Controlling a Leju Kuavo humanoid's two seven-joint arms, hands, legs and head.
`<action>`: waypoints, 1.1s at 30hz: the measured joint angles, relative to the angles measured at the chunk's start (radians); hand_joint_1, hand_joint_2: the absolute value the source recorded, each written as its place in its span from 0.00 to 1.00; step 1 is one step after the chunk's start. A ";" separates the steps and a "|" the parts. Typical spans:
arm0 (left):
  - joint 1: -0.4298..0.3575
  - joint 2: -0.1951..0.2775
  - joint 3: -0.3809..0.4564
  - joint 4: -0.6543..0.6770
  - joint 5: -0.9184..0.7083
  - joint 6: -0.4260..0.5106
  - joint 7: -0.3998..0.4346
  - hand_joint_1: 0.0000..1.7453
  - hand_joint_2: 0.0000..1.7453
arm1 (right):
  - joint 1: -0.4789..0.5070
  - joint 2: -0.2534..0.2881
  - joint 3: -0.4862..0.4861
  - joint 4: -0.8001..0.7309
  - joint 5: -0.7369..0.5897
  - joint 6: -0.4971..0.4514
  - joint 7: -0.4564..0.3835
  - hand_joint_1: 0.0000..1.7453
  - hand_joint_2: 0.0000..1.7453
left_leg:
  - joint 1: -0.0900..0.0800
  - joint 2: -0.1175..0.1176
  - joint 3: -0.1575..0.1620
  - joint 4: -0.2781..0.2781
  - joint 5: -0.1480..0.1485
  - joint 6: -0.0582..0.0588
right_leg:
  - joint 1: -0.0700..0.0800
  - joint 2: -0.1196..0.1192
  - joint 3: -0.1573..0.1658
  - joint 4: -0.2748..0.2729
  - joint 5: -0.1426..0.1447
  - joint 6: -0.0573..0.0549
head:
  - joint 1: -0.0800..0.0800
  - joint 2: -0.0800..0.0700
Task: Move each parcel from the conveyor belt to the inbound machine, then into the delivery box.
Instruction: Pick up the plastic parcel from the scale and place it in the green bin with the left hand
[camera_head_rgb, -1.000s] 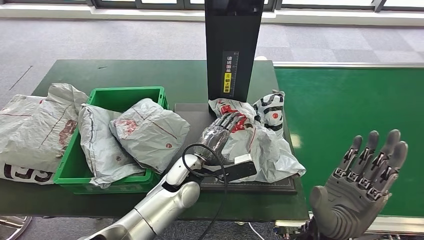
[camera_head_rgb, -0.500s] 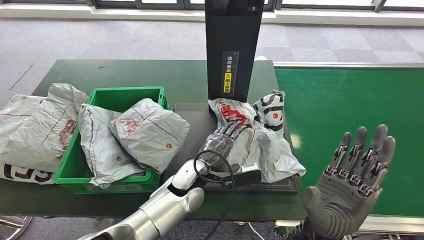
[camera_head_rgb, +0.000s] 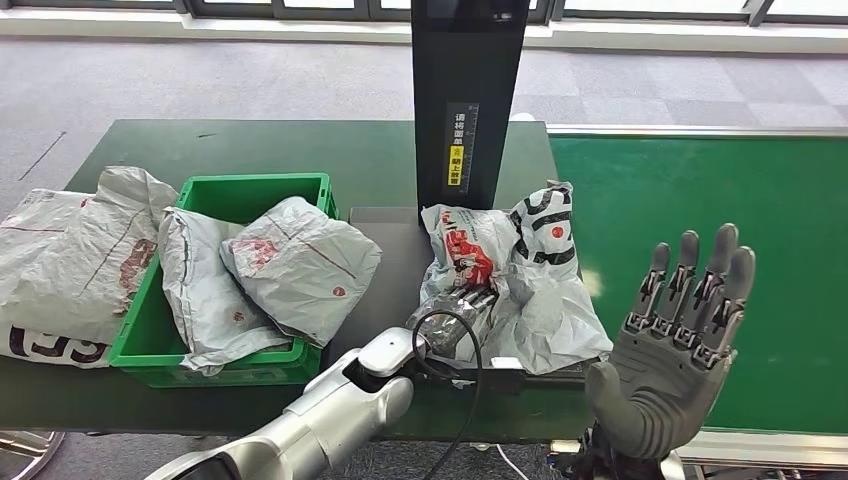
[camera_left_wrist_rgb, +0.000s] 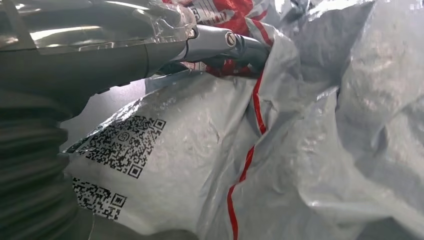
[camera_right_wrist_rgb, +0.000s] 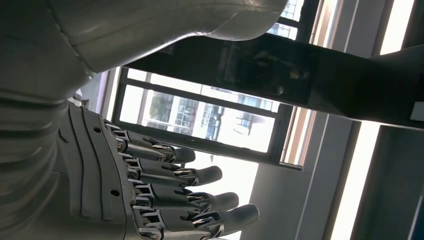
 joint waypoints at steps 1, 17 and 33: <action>-0.005 0.000 0.000 0.006 0.004 -0.022 -0.005 1.00 1.00 | -0.005 0.000 0.002 0.003 -0.008 0.006 0.001 0.00 1.00 | 0.000 0.000 0.000 0.000 0.000 0.000 | 0.000 0.000 0.001 0.000 0.000 0.000 | 0.000 0.000; -0.008 0.016 0.013 0.024 0.086 0.034 -0.047 1.00 1.00 | -0.019 0.000 0.005 0.018 -0.015 0.044 0.003 0.00 1.00 | 0.000 0.000 0.003 0.000 0.001 0.001 | 0.000 0.000 0.001 0.000 0.000 0.000 | 0.000 0.000; 0.244 0.169 0.182 -0.398 0.154 0.281 -0.090 1.00 1.00 | 0.045 -0.020 0.005 -0.011 -0.007 0.009 0.010 0.00 1.00 | 0.000 0.000 -0.001 0.000 0.001 0.001 | 0.000 0.000 -0.003 0.000 0.000 0.000 | 0.000 0.000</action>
